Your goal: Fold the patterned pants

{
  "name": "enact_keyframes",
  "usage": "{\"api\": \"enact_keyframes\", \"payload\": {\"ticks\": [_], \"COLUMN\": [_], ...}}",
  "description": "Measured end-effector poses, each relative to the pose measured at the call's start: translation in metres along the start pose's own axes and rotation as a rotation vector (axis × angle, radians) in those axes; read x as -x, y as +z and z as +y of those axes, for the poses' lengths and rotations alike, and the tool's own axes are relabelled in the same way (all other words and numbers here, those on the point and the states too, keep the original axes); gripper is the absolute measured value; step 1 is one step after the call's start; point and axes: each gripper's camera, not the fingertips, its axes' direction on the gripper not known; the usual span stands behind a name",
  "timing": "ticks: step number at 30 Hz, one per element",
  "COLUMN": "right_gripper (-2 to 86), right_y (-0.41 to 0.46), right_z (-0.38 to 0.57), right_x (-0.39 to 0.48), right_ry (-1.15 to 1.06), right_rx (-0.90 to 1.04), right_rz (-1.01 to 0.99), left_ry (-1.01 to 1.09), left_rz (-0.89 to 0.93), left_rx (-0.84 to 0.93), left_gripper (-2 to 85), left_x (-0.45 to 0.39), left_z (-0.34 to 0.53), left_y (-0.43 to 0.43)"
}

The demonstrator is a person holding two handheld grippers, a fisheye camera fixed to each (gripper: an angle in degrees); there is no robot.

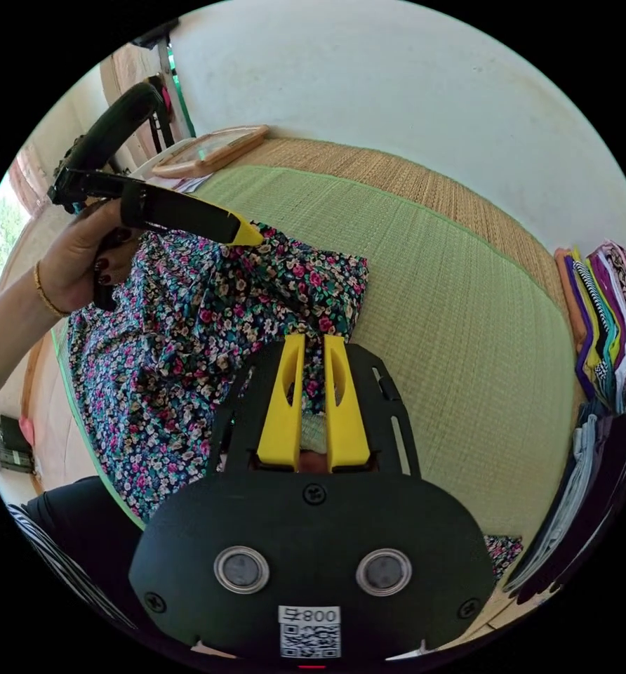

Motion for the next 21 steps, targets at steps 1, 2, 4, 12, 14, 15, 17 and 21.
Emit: {"api": "enact_keyframes", "payload": {"ticks": [1,2,4,12,14,15,17,21], "right_gripper": [2.9,1.8,0.9,0.0,0.0,0.0,0.0,0.1], "right_y": [0.000,-0.002,-0.007,-0.102,-0.137,-0.145,-0.171,-0.186], "right_z": [-0.002,-0.004,-0.005,0.009,0.019,0.022,0.035,0.052], "right_x": [0.002,0.002,0.000,-0.054,-0.082,-0.090,-0.119,-0.161], "right_ry": [-0.005,-0.013,-0.026,0.028,0.074,0.086,0.141,0.231], "right_rx": [-0.007,-0.008,-0.011,-0.190,-0.245,-0.259,-0.289,-0.262], "right_rz": [-0.001,-0.017,-0.032,0.120,0.222,0.245,0.342,0.509], "left_ry": [0.003,0.010,0.026,0.157,0.226,0.247,0.327,0.382], "left_rz": [0.006,0.007,0.007,0.148,0.207,0.225,0.260,0.304], "left_rx": [-0.002,-0.002,-0.003,-0.138,-0.177,-0.187,-0.201,-0.142], "left_gripper": [0.3,0.3,0.3,0.3,0.3,0.3,0.4,0.7], "left_x": [0.000,-0.001,-0.003,-0.033,-0.051,-0.057,-0.081,-0.107], "left_z": [-0.001,-0.002,-0.006,-0.046,-0.070,-0.075,-0.100,-0.136], "left_y": [-0.002,-0.005,-0.009,-0.035,-0.038,-0.038,-0.033,-0.003]}}
